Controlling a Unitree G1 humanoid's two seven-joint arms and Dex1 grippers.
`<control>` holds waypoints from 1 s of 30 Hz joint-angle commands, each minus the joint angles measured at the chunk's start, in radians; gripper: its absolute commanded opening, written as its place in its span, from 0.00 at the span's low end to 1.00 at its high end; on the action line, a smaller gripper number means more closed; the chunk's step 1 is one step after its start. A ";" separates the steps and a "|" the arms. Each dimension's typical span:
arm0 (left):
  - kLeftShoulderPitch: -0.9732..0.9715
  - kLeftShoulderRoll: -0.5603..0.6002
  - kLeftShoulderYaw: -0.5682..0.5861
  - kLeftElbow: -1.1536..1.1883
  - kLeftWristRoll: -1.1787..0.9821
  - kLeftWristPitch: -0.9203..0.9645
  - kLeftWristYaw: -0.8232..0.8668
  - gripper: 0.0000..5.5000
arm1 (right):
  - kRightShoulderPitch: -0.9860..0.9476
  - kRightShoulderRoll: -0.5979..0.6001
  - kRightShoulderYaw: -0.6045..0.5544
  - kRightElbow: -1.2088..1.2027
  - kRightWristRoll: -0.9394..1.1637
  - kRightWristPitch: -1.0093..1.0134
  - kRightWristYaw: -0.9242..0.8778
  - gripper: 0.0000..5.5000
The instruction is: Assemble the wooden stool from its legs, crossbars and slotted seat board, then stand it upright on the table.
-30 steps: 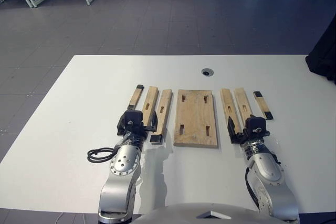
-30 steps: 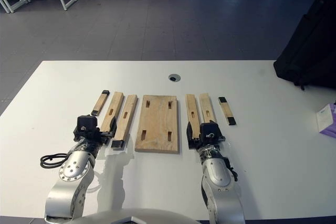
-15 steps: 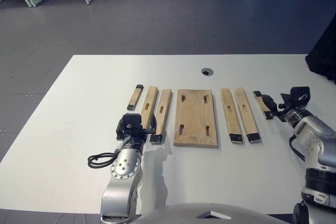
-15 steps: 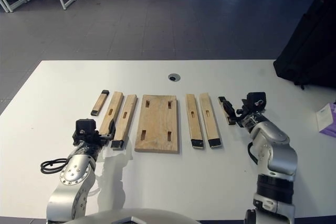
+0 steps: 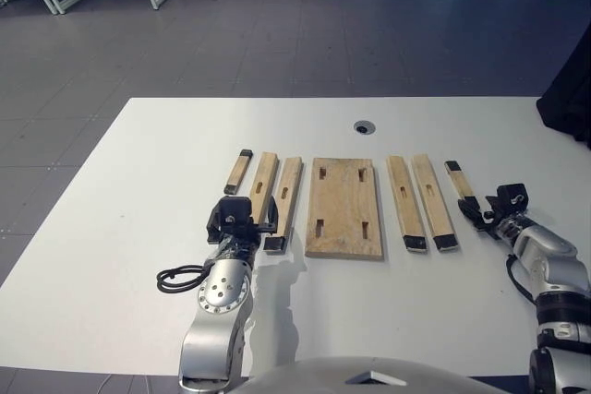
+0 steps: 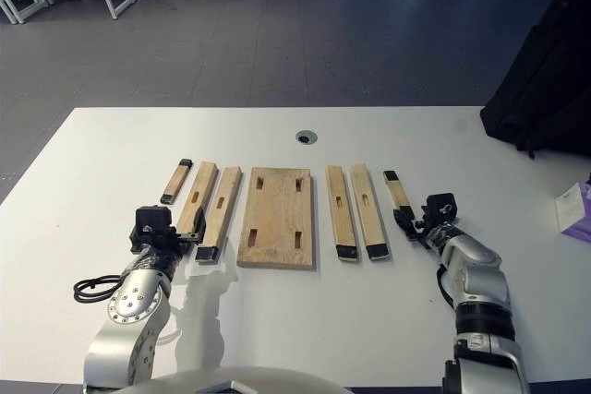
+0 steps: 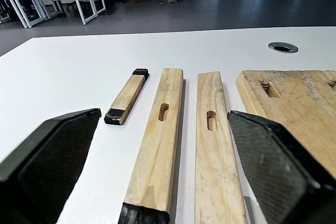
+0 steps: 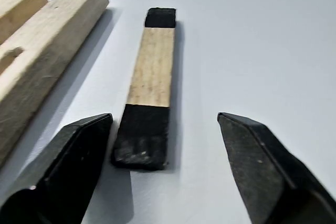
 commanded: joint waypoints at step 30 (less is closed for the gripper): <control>-1.066 0.129 0.741 0.944 -1.154 0.568 -0.362 0.81 | -0.172 0.326 0.409 -0.663 -0.099 0.016 -0.235 0.23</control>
